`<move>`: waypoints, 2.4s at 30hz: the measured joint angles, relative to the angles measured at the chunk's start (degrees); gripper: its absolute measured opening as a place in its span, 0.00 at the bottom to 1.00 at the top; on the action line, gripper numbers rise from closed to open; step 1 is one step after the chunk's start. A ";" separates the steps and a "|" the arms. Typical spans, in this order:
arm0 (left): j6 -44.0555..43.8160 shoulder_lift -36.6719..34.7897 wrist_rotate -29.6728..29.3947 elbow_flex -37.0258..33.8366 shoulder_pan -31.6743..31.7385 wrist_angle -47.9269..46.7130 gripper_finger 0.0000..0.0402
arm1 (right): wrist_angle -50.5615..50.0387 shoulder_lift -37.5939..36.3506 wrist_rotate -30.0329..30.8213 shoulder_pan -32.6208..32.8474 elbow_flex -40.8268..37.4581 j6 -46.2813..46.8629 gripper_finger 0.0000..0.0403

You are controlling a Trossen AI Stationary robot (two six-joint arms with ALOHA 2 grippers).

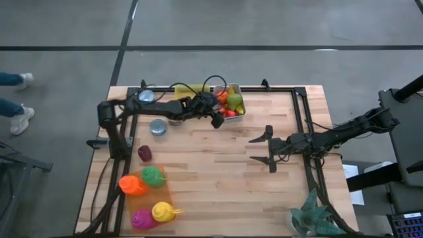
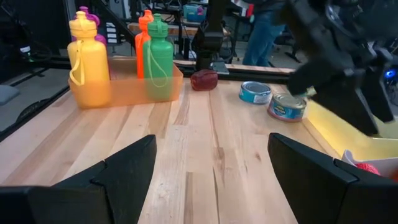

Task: Pick & Place Food Item
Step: Put the apple into the gray bin

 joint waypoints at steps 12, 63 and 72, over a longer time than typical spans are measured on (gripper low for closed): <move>-3.62 -9.76 -1.51 -0.31 -3.33 -23.99 0.81 | -0.03 0.00 0.00 0.02 0.00 0.03 0.76; -40.74 -48.07 -4.92 -25.54 -11.60 -63.80 0.81 | -0.01 0.00 0.00 0.01 0.00 0.07 0.76; -58.72 -47.81 -2.39 -26.63 -11.81 -69.19 0.81 | -0.03 0.02 0.00 0.02 0.00 0.01 0.76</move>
